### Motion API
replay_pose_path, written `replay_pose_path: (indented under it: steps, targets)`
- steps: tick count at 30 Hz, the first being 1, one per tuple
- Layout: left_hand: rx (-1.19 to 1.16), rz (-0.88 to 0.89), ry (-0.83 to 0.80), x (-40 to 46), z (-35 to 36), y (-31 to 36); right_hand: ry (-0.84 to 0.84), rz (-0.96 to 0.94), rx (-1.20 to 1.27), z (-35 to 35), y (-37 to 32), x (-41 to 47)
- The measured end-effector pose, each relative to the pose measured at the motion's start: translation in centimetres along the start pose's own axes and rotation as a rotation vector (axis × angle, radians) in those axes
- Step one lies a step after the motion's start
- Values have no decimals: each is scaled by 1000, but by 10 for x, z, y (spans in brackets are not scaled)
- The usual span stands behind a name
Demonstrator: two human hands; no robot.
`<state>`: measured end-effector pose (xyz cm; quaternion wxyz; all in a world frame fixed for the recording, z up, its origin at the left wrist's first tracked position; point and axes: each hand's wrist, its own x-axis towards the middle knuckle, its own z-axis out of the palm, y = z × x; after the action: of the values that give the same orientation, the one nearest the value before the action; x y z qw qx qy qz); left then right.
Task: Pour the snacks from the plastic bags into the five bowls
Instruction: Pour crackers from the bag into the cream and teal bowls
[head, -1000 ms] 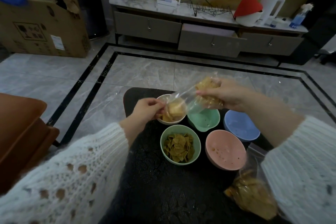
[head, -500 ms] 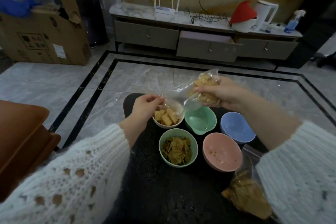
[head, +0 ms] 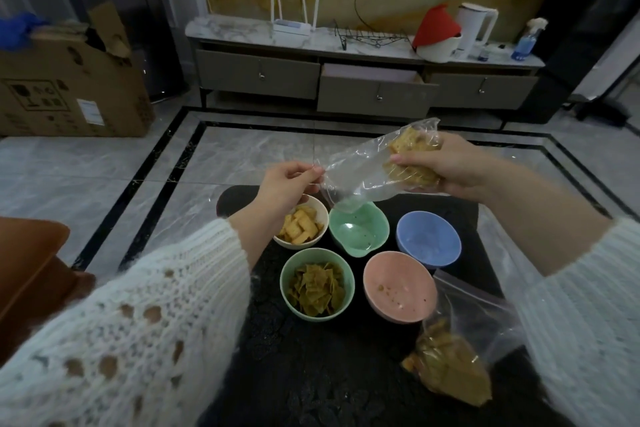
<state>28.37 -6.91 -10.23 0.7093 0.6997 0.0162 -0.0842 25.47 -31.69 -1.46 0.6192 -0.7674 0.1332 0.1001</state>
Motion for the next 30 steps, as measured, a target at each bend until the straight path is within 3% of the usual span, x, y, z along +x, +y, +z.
replay_pose_path:
  steps: [17,30]
  targets:
    - [-2,-180,-30,18,35,-47,4,75,-127,-18,62,12]
    - [14,-209,-85,16,33,-57,-45,70,-210,-22,69,18]
